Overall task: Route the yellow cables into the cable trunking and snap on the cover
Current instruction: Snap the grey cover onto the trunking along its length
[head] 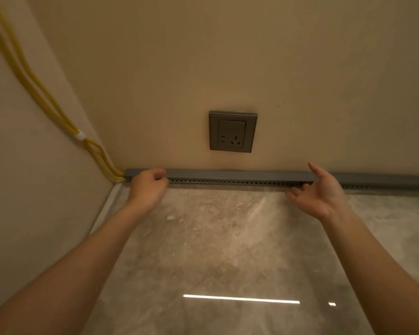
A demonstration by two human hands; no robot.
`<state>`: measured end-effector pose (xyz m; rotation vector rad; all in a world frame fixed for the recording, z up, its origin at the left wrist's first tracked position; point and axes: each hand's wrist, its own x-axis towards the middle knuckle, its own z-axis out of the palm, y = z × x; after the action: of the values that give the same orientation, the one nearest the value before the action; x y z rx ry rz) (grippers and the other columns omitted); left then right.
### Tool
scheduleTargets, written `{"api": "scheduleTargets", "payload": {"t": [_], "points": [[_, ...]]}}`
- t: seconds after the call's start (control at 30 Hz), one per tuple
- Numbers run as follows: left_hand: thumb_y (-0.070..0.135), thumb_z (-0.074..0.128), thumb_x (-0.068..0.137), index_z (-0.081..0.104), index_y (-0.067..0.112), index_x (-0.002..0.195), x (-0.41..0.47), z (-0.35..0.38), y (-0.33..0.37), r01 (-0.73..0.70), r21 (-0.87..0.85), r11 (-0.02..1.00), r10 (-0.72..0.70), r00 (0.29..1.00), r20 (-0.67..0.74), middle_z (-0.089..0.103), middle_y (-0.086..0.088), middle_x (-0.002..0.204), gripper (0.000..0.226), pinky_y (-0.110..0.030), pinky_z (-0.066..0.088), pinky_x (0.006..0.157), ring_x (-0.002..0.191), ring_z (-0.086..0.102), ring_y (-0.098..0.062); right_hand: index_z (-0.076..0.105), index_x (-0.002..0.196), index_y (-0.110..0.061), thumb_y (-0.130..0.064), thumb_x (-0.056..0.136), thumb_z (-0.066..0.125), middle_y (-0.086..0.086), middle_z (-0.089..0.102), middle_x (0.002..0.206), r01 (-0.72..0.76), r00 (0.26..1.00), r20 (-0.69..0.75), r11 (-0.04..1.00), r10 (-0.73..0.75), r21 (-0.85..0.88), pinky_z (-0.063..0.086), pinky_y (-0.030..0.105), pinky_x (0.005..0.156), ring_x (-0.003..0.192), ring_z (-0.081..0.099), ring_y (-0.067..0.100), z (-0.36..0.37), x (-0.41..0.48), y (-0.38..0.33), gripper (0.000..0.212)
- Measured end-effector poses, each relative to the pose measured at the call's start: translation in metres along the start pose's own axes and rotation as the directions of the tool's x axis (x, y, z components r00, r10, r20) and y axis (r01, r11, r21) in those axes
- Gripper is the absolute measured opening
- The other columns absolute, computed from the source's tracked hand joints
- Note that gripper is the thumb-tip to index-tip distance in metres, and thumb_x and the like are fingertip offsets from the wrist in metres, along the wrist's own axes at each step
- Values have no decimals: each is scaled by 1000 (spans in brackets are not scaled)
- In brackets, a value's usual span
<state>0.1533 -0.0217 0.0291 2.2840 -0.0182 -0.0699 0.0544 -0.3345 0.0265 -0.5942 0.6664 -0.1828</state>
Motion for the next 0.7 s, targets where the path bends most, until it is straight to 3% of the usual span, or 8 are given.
{"api": "scheduleTargets", "payload": {"t": [0.07,0.13,0.23,0.33,0.43,0.53,0.6,0.7], "points": [[14,44,81,67,4,107,4,-33,-14,-273,457,847,323,946,-34,66,-19,105,36,-40,43,91,102,57,-35,41,131,-8,-26,93,47,6,45,131,86,996,-46,990,-82,109,37,24,100,121,47,15,10,-4,22,42],[18,43,76,66,2,103,9,-63,-25,-403,754,518,540,838,78,64,-19,108,39,-45,31,101,113,51,-37,50,118,-11,-19,94,45,5,45,131,133,985,-132,982,-116,132,39,19,90,112,51,13,26,-9,54,26],[15,53,80,64,5,110,8,-96,-28,-369,911,183,535,815,223,60,-15,120,34,-53,11,112,131,39,-34,41,133,-9,-9,93,44,14,36,145,103,977,-179,990,-119,-95,35,27,101,124,44,24,58,-19,118,40],[9,29,84,62,4,114,10,-116,-25,-327,942,76,499,831,248,63,-17,116,45,-49,9,114,129,40,-33,59,111,-14,-1,90,46,9,60,117,198,979,54,842,-198,-501,44,31,91,101,55,18,88,-39,184,28],[6,28,89,56,6,113,17,-120,-18,-323,944,-67,479,820,314,57,-13,114,37,-43,19,111,117,43,-33,64,105,-15,0,84,55,-1,63,108,491,863,471,524,-183,-696,41,22,89,109,55,18,111,-48,222,28],[7,34,90,58,9,110,27,-114,-9,-331,939,-94,452,826,336,53,-10,114,31,-40,32,98,110,47,-31,55,123,-12,-4,78,59,6,56,126,781,605,780,-74,-159,-620,29,28,104,124,43,22,121,-28,222,45],[7,36,90,61,9,108,34,-112,-12,-333,937,-106,402,847,347,58,-11,110,30,-39,32,95,110,46,-32,49,131,-10,-5,77,58,9,50,134,798,493,865,-347,-95,-493,23,35,111,132,35,25,118,-11,208,55],[10,38,90,62,8,108,41,-104,-21,-297,952,-69,360,883,302,61,-12,109,30,-40,29,98,113,42,-33,46,133,-5,-2,77,58,16,47,136,735,433,900,-556,-56,-388,25,43,111,131,36,33,107,13,184,58]]}}
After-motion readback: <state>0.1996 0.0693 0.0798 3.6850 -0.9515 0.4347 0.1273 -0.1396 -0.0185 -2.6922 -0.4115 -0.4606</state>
